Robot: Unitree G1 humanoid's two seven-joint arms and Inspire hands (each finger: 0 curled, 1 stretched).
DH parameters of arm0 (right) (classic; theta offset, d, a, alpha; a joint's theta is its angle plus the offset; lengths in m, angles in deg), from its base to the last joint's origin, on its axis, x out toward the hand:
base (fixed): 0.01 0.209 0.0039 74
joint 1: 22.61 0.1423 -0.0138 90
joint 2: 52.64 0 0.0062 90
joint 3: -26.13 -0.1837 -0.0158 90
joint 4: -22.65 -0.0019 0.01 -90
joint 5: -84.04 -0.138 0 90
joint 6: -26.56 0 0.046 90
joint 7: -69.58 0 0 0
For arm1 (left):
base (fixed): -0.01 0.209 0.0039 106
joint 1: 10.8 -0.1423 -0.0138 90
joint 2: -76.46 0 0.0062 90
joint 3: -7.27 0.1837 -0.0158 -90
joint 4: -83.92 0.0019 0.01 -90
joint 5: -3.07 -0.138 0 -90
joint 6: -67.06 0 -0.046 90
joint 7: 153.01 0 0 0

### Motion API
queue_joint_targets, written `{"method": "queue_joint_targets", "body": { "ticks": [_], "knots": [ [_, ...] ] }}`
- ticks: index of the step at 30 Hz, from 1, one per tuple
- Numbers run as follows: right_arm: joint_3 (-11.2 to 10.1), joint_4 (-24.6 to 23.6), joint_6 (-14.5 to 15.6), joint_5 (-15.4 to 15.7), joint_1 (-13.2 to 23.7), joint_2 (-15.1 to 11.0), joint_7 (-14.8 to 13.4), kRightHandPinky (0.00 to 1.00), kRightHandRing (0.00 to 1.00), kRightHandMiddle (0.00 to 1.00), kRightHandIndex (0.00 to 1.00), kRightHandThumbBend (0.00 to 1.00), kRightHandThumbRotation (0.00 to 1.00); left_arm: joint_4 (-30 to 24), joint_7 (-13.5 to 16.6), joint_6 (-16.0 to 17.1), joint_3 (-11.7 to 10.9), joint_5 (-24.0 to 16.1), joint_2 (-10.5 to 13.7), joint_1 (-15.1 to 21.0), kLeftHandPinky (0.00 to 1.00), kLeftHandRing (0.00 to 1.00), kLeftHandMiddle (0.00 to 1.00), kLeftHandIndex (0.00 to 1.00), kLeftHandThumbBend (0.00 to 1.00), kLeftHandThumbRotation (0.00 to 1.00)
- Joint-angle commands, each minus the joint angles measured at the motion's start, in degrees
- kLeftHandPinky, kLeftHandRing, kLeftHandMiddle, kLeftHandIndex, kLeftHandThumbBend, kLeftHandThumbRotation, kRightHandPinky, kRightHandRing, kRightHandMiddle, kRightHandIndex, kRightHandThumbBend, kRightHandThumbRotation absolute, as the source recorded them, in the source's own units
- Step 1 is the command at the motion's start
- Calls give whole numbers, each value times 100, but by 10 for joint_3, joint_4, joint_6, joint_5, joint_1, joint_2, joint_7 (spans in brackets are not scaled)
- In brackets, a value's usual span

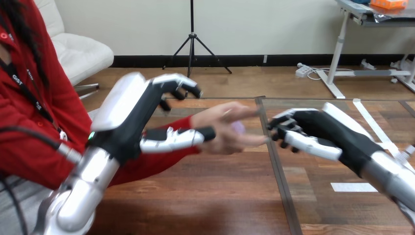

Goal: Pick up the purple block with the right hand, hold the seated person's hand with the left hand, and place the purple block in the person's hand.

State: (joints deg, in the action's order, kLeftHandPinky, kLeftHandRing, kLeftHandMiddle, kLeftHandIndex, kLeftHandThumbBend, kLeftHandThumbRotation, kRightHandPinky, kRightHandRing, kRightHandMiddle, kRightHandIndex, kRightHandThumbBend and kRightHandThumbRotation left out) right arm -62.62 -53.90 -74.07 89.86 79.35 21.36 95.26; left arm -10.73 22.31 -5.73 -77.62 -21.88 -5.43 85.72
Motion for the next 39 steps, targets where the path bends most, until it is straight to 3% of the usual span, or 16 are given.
{"method": "queue_joint_targets", "body": {
  "ticks": [1, 7, 18, 31, 39],
  "knots": [
    [-35, -40, -11, -26, 0, -14, 2, 52, 61, 65, 69, 43, 69, -16, -12, 5, -19, 21, 14, -22, 56, 72, 76, 67, 88, 64],
    [-51, -44, -24, -36, -21, -17, 4, 52, 61, 65, 69, 44, 70, -15, -19, 16, -27, 36, 17, -49, 58, 74, 78, 70, 97, 68],
    [-81, -46, -46, -65, -59, -12, 5, 52, 60, 65, 69, 44, 70, 3, -26, 44, -35, 75, 10, -90, 63, 76, 79, 74, 100, 72],
    [-108, -40, -86, -93, -106, 0, 0, 52, 60, 65, 69, 49, 69, 83, -2, 131, -34, 111, -14, -125, 64, 74, 77, 73, 99, 87],
    [-120, -41, -103, -132, -144, 26, -4, 51, 59, 65, 69, 56, 69, 149, 5, 200, -33, 152, -40, -141, 66, 73, 75, 71, 90, 93]
  ]
}}
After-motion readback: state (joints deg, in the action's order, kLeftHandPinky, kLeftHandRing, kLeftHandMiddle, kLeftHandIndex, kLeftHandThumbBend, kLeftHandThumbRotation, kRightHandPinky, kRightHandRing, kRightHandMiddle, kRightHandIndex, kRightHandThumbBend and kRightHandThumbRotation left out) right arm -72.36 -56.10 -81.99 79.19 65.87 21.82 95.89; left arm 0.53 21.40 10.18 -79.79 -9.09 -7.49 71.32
